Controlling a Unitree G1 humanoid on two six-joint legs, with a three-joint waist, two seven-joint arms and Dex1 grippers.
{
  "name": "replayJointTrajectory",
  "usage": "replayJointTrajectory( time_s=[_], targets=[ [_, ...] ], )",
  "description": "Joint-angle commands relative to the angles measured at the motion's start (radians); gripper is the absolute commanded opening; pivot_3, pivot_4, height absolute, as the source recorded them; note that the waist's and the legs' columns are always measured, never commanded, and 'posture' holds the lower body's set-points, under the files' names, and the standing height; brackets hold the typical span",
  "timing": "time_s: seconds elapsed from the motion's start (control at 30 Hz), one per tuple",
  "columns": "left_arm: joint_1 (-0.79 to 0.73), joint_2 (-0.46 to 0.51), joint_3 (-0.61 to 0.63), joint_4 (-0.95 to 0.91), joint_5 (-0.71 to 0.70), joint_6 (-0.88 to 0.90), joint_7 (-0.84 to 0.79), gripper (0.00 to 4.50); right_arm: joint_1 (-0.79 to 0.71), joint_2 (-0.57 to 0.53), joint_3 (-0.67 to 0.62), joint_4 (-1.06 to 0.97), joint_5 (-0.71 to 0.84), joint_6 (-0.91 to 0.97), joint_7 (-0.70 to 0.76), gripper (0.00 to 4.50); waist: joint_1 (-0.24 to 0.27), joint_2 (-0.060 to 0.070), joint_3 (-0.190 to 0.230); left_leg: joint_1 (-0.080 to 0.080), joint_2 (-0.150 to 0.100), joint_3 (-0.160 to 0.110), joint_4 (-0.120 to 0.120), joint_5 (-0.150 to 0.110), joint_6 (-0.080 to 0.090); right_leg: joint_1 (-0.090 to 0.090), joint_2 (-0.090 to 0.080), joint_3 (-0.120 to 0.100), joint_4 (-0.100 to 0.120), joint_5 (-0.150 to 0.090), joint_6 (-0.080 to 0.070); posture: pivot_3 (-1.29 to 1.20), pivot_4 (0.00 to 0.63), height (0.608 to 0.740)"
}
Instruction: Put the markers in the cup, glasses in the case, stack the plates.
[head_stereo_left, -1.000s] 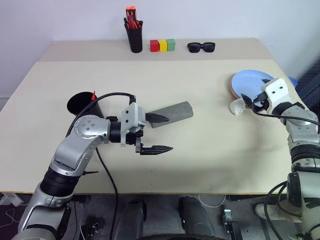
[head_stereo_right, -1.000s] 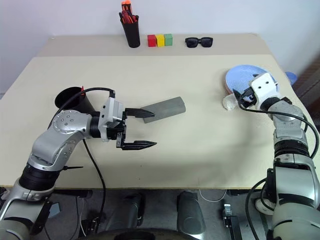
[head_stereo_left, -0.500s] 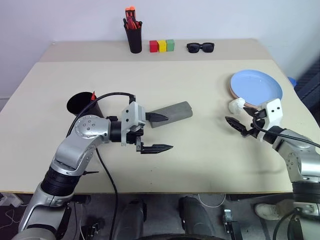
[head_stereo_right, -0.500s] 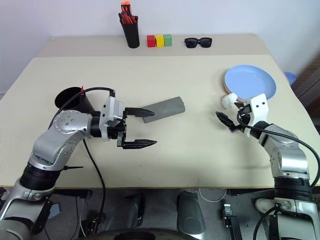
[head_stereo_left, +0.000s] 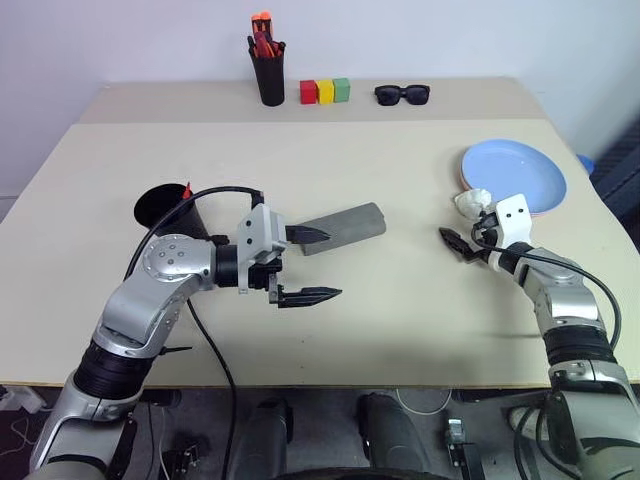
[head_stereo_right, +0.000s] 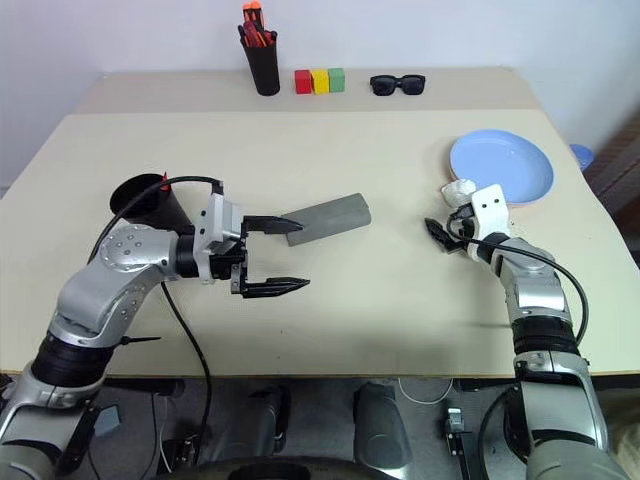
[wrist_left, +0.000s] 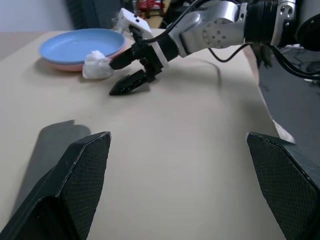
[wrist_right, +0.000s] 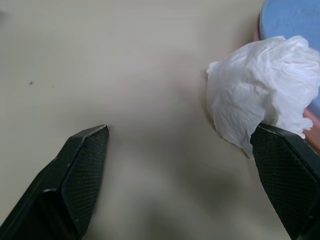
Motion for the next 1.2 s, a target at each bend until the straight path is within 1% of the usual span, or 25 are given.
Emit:
replayJointTrajectory(
  time_s=[0.03, 0.23, 0.4, 0.47, 0.5, 0.6, 0.63, 0.73, 0.77, 1.2],
  targets=[
    [0.013, 0.011, 0.026, -0.048, -0.016, 0.002, 0.012, 4.5, 0.002, -0.007, -0.036, -0.054, 0.015, -0.014, 0.001, 4.44, 0.001, 0.0, 0.0, 0.0, 0.0, 0.0, 0.0, 0.0, 0.0, 0.0, 0.0, 0.0, 0.0, 0.0, 0.0, 0.0, 0.15, 0.74],
    [0.012, 0.009, 0.021, -0.051, -0.022, 0.004, 0.027, 4.5, 0.023, -0.003, -0.048, -0.068, 0.005, -0.017, -0.025, 4.44, 0.0, 0.0, 0.0, 0.0, 0.0, 0.0, 0.0, 0.0, 0.0, 0.0, 0.0, 0.0, 0.0, 0.0, 0.0, 0.0, 0.15, 0.74],
    [0.005, 0.008, 0.02, -0.046, -0.022, 0.003, 0.028, 4.5, 0.003, 0.017, -0.039, -0.068, -0.004, -0.027, -0.057, 4.44, -0.002, 0.0, 0.0, 0.0, 0.0, 0.0, 0.0, 0.0, 0.0, 0.0, 0.0, 0.0, 0.0, 0.0, 0.0, 0.0, 0.15, 0.74],
    [0.004, 0.008, 0.019, -0.044, -0.022, 0.003, 0.027, 4.5, -0.013, 0.027, -0.036, -0.052, -0.009, -0.035, -0.068, 3.94, -0.002, 0.0, 0.0, 0.0, 0.0, 0.0, 0.0, 0.0, 0.0, 0.0, 0.0, 0.0, 0.0, 0.0, 0.0, 0.0, 0.15, 0.74],
    [0.005, 0.009, 0.02, -0.046, -0.022, 0.003, 0.027, 4.5, -0.019, 0.031, -0.035, -0.046, -0.011, -0.038, -0.073, 3.6, -0.003, 0.0, 0.0, 0.0, 0.0, 0.0, 0.0, 0.0, 0.0, 0.0, 0.0, 0.0, 0.0, 0.0, 0.0, 0.0, 0.15, 0.74],
    [0.005, 0.008, 0.019, -0.048, -0.023, 0.005, 0.029, 4.5, -0.035, 0.038, -0.037, -0.029, -0.018, -0.053, -0.082, 2.17, -0.002, 0.0, 0.0, 0.0, 0.0, 0.0, 0.0, 0.0, 0.0, 0.0, 0.0, 0.0, 0.0, 0.0, 0.0, 0.0, 0.15, 0.74],
    [0.005, 0.008, 0.019, -0.048, -0.022, 0.005, 0.03, 4.5, -0.039, 0.039, -0.037, -0.022, -0.022, -0.06, -0.085, 1.6, -0.001, 0.0, 0.0, 0.0, 0.0, 0.0, 0.0, 0.0, 0.0, 0.0, 0.0, 0.0, 0.0, 0.0, 0.0, 0.0, 0.15, 0.74],
    [0.005, 0.007, 0.017, -0.047, -0.022, 0.005, 0.032, 4.5, -0.046, 0.037, -0.035, -0.005, -0.031, -0.081, -0.091, 0.12, 0.0, 0.0, 0.0, 0.0, 0.0, 0.0, 0.0, 0.0, 0.0, 0.0, 0.0, 0.0, 0.0, 0.0, 0.0, 0.0, 0.15, 0.74],
    [0.005, 0.007, 0.016, -0.047, -0.022, 0.004, 0.032, 4.5, -0.047, 0.037, -0.035, -0.001, -0.033, -0.086, -0.092, 0.05, 0.0, 0.0, 0.0, 0.0, 0.0, 0.0, 0.0, 0.0, 0.0, 0.0, 0.0, 0.0, 0.0, 0.0, 0.0, 0.0, 0.15, 0.74],
    [0.014, -0.002, 0.006, -0.052, -0.017, 0.0, 0.048, 4.5, -0.054, 0.017, -0.057, 0.001, -0.037, -0.145, -0.121, 0.05, -0.001, 0.0, 0.0, 0.0, 0.0, 0.0, 0.0, 0.0, 0.0, 0.0, 0.0, 0.0, 0.0, 0.0, 0.0, 0.0, 0.15, 0.74]
  ],
)
